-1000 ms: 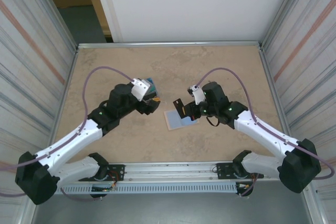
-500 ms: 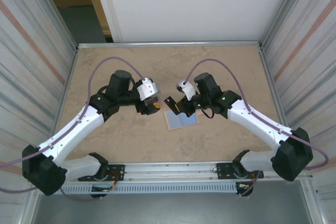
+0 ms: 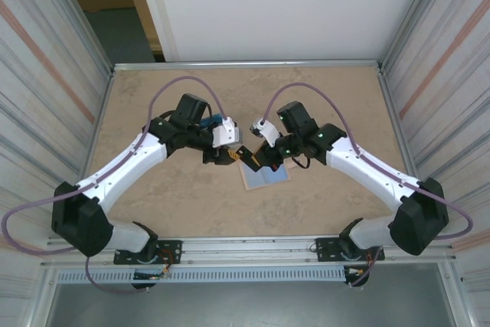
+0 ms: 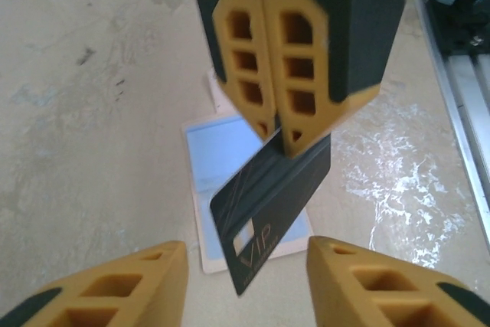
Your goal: Take the credit cards out of the card holder
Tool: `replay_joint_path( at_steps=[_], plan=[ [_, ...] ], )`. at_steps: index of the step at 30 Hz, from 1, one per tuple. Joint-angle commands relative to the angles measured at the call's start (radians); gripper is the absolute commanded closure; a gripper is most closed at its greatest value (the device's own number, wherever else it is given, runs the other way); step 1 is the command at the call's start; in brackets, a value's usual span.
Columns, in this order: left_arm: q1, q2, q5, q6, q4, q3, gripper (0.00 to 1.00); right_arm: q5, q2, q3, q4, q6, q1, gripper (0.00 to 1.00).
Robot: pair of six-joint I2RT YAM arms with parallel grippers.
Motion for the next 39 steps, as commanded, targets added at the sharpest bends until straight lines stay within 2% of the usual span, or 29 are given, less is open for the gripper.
replay_joint_path(
  at_steps=[1,2,4,7,10,14,17,20,21,24,28,39],
  plan=[
    [-0.005,0.04,0.082,0.028,-0.029,0.051,0.57,-0.032,0.035,0.059,-0.032,-0.041,0.01,1.0],
    [-0.009,0.052,0.08,0.031,-0.03,0.054,0.57,-0.036,0.042,0.064,-0.03,-0.045,0.008,1.0],
    [-0.013,0.08,0.081,0.036,-0.032,0.061,0.7,-0.049,0.056,0.072,-0.02,-0.05,0.008,1.0],
    [-0.012,0.109,0.089,0.043,-0.038,0.068,1.0,-0.054,0.071,0.078,-0.005,-0.048,0.007,1.0],
    [-0.004,0.112,0.061,0.04,-0.01,0.048,1.0,-0.041,0.077,0.065,0.024,-0.018,-0.007,0.98],
    [0.057,0.066,0.01,-0.027,0.194,-0.077,1.0,0.027,0.048,0.009,0.092,0.058,-0.053,0.51],
    [0.121,0.029,-0.019,-0.11,0.428,-0.199,1.0,0.093,-0.009,-0.067,0.17,0.124,-0.091,0.3],
    [0.162,0.029,-0.043,-0.181,0.613,-0.275,1.0,0.164,-0.074,-0.134,0.245,0.185,-0.111,0.18],
    [0.174,0.036,-0.044,-0.2,0.656,-0.289,1.0,0.188,-0.093,-0.153,0.261,0.205,-0.115,0.01],
    [0.201,0.059,-0.045,-0.258,0.767,-0.326,1.0,0.235,-0.124,-0.183,0.283,0.249,-0.118,0.01],
    [0.235,0.087,-0.045,-0.297,0.823,-0.348,1.0,0.291,-0.127,-0.2,0.285,0.299,-0.117,0.01],
    [0.344,0.07,0.008,-0.312,0.777,-0.397,1.0,0.345,-0.116,-0.21,0.279,0.352,-0.12,0.01]
  ],
)
